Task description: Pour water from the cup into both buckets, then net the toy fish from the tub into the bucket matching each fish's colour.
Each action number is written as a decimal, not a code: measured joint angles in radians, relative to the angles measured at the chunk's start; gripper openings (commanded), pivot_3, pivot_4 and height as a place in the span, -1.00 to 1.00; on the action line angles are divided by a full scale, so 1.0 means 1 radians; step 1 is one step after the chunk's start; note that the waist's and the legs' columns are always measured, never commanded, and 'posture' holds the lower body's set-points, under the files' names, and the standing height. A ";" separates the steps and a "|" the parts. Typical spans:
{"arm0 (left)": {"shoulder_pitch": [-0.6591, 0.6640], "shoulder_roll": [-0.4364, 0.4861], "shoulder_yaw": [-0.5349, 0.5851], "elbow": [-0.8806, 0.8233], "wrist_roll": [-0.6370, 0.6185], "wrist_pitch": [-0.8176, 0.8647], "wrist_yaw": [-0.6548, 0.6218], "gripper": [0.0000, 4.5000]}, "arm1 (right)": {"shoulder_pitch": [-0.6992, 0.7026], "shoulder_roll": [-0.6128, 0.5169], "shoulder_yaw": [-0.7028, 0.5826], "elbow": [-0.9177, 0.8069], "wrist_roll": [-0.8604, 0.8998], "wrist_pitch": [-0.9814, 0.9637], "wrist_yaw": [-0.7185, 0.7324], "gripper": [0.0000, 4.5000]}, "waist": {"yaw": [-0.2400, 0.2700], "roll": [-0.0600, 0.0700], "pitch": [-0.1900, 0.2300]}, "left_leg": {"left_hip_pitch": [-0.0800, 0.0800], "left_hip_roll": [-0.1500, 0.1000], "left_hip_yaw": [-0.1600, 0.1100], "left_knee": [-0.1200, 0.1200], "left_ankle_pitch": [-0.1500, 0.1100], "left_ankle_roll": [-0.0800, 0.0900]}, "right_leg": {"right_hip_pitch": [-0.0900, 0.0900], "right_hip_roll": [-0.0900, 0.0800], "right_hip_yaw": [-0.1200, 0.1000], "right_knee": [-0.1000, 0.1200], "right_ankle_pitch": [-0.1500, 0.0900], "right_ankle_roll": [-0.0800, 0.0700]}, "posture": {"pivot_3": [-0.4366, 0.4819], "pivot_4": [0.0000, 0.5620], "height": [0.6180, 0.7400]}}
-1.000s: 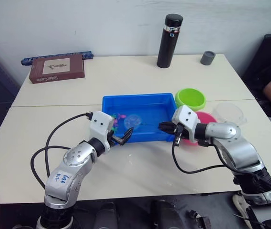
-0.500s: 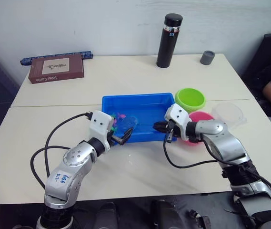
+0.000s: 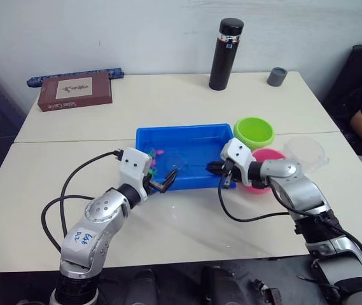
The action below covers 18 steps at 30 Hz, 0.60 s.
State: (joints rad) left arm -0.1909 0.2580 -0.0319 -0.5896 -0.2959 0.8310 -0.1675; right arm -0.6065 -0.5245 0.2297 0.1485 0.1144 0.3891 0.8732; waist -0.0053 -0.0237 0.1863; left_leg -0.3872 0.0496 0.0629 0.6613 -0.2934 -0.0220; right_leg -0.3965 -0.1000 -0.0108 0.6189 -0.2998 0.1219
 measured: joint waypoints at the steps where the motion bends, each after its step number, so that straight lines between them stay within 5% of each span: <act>1: 0.000 0.000 0.000 0.000 0.000 0.000 0.001 0.99 | -0.005 0.006 0.000 0.018 -0.006 -0.013 -0.004 -1.00 | 0.000 0.000 0.000 | 0.000 0.000 0.000 0.000 0.000 0.000 | 0.000 0.000 0.000 0.000 0.000 0.000 | -0.05 -0.47 1.00; 18: 0.001 -0.005 -0.001 -0.024 0.000 0.002 0.003 0.99 | -0.062 0.110 0.003 0.134 -0.077 -0.124 -0.032 -1.00 | -0.029 0.000 0.000 | 0.002 0.002 0.001 -0.002 0.001 -0.001 | 0.000 0.000 -0.001 0.000 0.002 -0.002 | -0.05 -0.47 1.00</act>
State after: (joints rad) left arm -0.1896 0.2527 -0.0327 -0.6135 -0.2955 0.8335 -0.1641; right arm -0.6681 -0.4149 0.2330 0.2825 0.0374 0.2654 0.8415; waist -0.0339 -0.0238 0.1863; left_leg -0.3854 0.0513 0.0638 0.6592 -0.2928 -0.0229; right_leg -0.3966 -0.0998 -0.0120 0.6190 -0.2975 0.1201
